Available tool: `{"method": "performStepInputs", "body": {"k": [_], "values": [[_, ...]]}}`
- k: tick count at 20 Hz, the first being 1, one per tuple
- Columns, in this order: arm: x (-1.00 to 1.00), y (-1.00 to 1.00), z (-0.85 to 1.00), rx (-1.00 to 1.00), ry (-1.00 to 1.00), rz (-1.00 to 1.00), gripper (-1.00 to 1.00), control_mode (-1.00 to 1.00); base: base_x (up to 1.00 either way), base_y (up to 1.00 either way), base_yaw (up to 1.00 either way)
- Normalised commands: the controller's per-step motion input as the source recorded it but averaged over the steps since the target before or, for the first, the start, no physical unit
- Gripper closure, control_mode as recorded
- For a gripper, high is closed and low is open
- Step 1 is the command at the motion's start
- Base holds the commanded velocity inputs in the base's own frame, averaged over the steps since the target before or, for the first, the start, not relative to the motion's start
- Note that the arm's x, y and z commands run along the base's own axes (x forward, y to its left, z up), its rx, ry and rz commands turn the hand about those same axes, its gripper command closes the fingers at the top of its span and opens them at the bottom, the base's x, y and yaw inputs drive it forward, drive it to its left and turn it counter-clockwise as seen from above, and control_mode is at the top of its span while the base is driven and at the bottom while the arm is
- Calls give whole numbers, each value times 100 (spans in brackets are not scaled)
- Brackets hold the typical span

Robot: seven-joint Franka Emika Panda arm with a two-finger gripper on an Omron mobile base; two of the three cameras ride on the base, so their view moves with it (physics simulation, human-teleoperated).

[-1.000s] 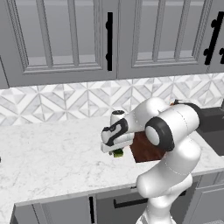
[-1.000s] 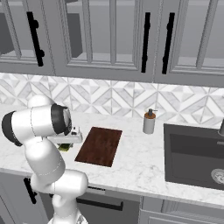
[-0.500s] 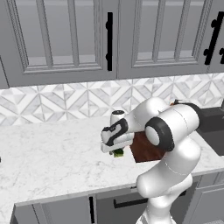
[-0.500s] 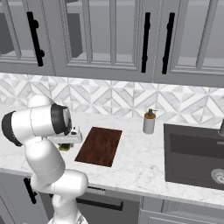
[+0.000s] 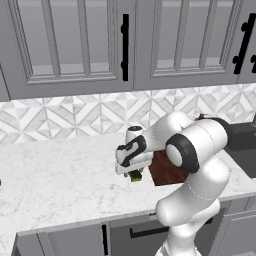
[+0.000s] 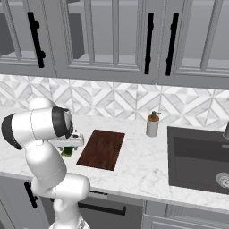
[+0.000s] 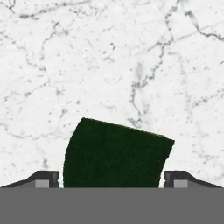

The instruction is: Pick up the sponge from the counter and clean the cutting board by briefly scrubbing or pressing down on the cutting board. Once finished, release the sponge.

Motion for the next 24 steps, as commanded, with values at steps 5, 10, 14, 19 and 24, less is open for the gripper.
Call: {"method": "performStepInputs", "body": {"k": [5,10,14,19,24], "values": [[-9,0,8,0,-3,0,-100,-100,0,0,0],[-42,-12,45,0,-13,0,-100,-100,0,0,0],[-31,-26,60,0,-13,0,-100,-100,0,0,0],[-2,-27,83,0,-7,0,-100,-100,0,0,0],[-6,-31,81,0,-1,0,-100,-100,0,0,0]]}}
